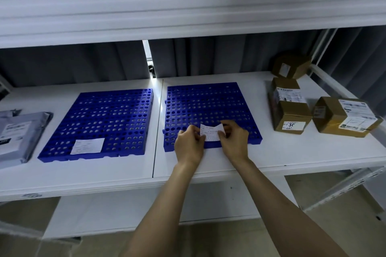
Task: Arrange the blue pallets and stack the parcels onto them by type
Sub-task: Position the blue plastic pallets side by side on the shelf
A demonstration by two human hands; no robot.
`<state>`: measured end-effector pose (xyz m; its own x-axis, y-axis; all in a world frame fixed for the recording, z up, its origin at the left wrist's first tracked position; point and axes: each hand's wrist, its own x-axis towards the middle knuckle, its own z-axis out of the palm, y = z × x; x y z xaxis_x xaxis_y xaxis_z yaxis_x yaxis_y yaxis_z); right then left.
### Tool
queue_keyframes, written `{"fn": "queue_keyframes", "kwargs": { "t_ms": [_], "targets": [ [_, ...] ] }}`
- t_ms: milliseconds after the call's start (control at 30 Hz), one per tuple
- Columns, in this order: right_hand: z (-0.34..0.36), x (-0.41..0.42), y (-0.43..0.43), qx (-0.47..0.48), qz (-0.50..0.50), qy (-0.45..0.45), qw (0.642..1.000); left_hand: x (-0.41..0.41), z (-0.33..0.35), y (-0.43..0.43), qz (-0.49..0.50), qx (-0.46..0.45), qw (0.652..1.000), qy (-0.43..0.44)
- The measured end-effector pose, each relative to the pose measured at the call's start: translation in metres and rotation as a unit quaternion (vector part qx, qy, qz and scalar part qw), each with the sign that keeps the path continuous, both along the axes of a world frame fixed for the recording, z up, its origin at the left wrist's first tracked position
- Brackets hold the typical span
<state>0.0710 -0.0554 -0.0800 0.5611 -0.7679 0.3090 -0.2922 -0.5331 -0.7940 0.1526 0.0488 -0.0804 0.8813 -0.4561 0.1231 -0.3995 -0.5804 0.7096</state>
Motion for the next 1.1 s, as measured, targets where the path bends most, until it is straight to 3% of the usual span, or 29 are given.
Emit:
{"fn": "queue_keyframes", "kwargs": {
  "t_ms": [167,367,500,733,1100],
  "targets": [
    [-0.005,0.001,-0.001,-0.023,-0.004,0.003,1.0,-0.002,-0.006,-0.001,-0.002,-0.015,0.999,-0.036],
    [-0.022,-0.002,-0.002,-0.088,0.01,0.014,0.996,-0.005,-0.019,0.004,-0.089,-0.042,0.978,-0.183],
    [-0.033,-0.009,-0.011,-0.144,0.051,0.037,0.988,0.001,-0.033,0.011,-0.149,-0.042,0.976,-0.152],
    [-0.034,-0.02,-0.023,-0.093,0.141,0.063,0.984,0.003,-0.035,0.016,-0.159,-0.054,0.978,-0.123],
    [-0.036,-0.023,-0.024,-0.099,0.15,0.06,0.982,0.002,-0.03,0.018,-0.147,-0.077,0.984,-0.06]
  ]
}}
